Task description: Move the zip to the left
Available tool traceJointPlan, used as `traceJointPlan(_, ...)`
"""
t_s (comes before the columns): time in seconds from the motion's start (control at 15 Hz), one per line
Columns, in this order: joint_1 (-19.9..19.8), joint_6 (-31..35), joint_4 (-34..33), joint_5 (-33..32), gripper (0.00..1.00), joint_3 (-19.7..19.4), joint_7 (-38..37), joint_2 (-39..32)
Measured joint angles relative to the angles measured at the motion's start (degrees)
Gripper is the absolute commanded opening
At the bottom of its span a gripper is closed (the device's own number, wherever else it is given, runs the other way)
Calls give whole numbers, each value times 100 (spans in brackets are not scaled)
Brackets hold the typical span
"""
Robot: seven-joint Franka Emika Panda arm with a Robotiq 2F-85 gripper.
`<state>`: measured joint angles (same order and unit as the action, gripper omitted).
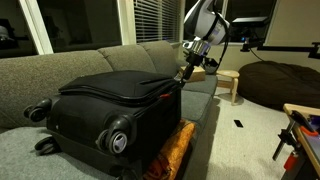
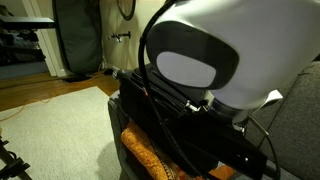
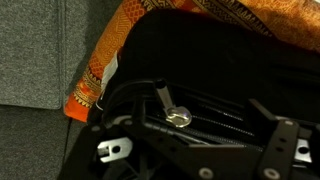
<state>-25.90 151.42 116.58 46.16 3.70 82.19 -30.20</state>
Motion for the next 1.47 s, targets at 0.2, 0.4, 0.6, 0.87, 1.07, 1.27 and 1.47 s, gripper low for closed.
traceJointPlan(0.2,-1,5,-10,0,54,-10,0,0)
traceJointPlan(0.4,-7,5,-48,0,34,-53,1,0)
traceJointPlan(0.6,-8,6,-81,0,16,-87,1,0)
traceJointPlan(0.87,1,5,-101,0,7,-102,1,2)
traceJointPlan(1.07,23,5,-101,-8,7,-109,1,4)
traceJointPlan(1.27,48,9,-101,-30,7,-115,1,7)
traceJointPlan(1.47,84,15,-101,-75,7,-128,1,10)
